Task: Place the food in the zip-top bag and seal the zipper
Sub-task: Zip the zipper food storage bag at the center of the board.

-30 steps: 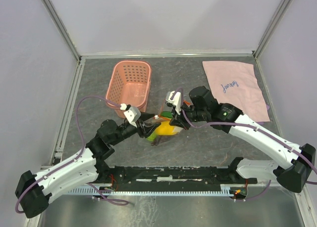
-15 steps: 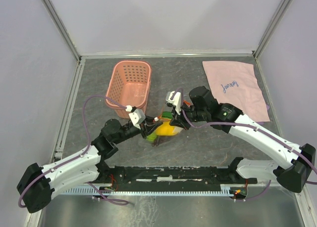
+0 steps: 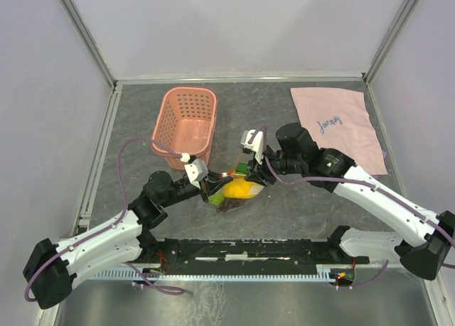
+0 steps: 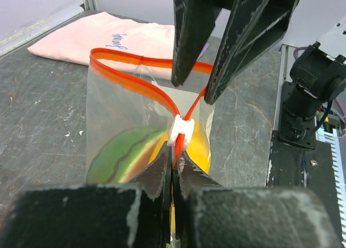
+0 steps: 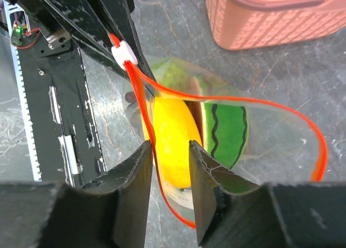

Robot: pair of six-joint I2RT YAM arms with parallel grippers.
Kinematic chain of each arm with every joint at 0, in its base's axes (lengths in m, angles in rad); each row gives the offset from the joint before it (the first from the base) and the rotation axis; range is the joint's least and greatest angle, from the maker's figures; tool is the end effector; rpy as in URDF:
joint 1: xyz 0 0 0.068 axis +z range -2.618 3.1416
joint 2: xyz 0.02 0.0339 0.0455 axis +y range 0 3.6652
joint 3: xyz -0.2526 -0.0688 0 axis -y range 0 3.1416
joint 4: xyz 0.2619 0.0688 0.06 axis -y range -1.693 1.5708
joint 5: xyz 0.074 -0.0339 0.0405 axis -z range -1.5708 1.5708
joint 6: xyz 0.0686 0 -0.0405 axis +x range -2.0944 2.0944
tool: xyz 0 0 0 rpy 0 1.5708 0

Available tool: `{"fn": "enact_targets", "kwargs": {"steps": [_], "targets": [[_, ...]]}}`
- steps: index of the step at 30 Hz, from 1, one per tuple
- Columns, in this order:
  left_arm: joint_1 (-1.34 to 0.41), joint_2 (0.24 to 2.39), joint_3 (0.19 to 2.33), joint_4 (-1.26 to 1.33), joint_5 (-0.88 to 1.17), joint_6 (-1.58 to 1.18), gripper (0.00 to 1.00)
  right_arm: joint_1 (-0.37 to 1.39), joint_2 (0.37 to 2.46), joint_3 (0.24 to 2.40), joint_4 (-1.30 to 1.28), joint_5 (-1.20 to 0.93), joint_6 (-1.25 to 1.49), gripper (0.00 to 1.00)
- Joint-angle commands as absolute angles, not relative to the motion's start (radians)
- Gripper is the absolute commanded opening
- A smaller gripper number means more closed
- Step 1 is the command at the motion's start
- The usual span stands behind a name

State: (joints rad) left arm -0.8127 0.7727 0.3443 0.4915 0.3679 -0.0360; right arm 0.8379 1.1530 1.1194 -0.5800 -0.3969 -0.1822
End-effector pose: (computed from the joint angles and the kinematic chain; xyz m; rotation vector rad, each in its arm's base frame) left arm 0.1471 -0.1913 0.2443 0.8762 1.3258 -0.9480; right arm 0.1767 0.2359 0.3165 -1.2927 1.8338 0.7977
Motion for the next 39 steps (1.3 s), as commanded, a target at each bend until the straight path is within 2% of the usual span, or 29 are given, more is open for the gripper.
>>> {"fn": "enact_targets", "kwargs": {"steps": [1,5,13,31,33,36,39], "targets": [[-0.81,0.766,0.419,0.492,0.429,-0.001,0.03,0.838,1.112,1.2,-0.559,-0.423,-0.234,0.43],[-0.811,0.783,0.44,0.466,0.454,-0.004,0.03,0.839,1.111,1.209,-0.534,-0.511,-0.318,0.46],[-0.81,0.781,0.454,0.451,0.457,-0.011,0.03,0.839,1.181,1.233,-0.456,-0.675,-0.399,0.43],[-0.81,0.807,0.475,0.441,0.453,-0.036,0.03,0.859,1.311,1.299,-0.493,-0.743,-0.422,0.42],[-0.81,0.807,0.474,0.442,0.453,-0.037,0.03,0.859,1.311,1.296,-0.502,-0.719,-0.433,0.38],[-0.811,0.803,0.473,0.442,0.449,-0.038,0.03,0.859,1.313,1.301,-0.528,-0.678,-0.451,0.25],[-0.811,0.798,0.469,0.442,0.447,-0.041,0.03,0.859,1.308,1.302,-0.561,-0.638,-0.47,0.18]]}}
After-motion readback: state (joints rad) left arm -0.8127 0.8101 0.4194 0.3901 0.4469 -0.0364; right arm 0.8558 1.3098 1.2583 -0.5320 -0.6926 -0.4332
